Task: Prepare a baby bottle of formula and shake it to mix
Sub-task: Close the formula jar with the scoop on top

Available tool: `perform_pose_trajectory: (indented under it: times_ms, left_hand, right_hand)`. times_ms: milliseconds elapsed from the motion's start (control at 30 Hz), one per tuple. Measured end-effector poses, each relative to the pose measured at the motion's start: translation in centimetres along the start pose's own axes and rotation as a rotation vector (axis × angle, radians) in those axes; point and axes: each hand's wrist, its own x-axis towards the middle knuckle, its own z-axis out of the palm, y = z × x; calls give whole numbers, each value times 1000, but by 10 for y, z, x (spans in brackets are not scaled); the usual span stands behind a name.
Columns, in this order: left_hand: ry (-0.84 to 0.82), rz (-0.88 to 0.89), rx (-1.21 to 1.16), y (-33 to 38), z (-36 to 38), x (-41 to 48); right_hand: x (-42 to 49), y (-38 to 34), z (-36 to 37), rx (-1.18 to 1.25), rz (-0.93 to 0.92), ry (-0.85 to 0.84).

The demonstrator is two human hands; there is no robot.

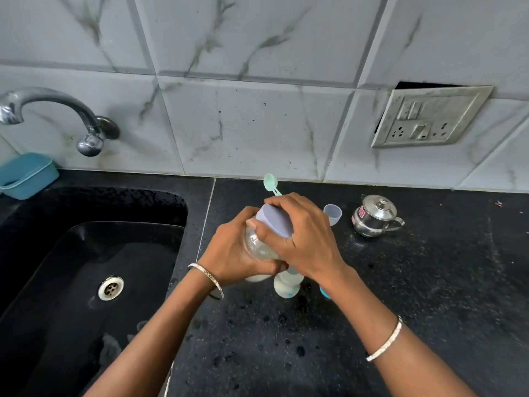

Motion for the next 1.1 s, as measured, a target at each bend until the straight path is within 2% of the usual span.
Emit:
perform_pose_trajectory:
  times_ms: [67, 167, 233, 300, 367, 467, 567, 800, 1100]
  left_hand:
    - [50, -14, -16, -8, -2, 16]
    - [150, -35, -32, -27, 2, 42]
    - [206, -48, -67, -43, 7, 60]
    - [258, -68, -82, -58, 13, 76]
    - [284, -110, -113, -71, 19, 91]
    - [302, -165, -174, -84, 28, 106]
    - [315, -198, -205, -94, 38, 115]
    - [337, -225, -185, -114, 45, 123]
    - [328, -246, -210, -126, 49, 122]
  right_hand:
    - [16, 6, 0, 67, 33, -60]
    - [39, 25, 7, 185, 100, 72]
    - [53, 40, 12, 293, 254, 162]
    - [62, 51, 15, 534, 449, 207]
    - [69, 55, 16, 805, 561, 229]
    - [74, 59, 26, 1089, 698, 209]
    - [74, 61, 41, 1234, 905, 120]
    - [66, 69, 67, 1210, 1053, 38]
    - [72, 72, 78, 1093, 1057, -48]
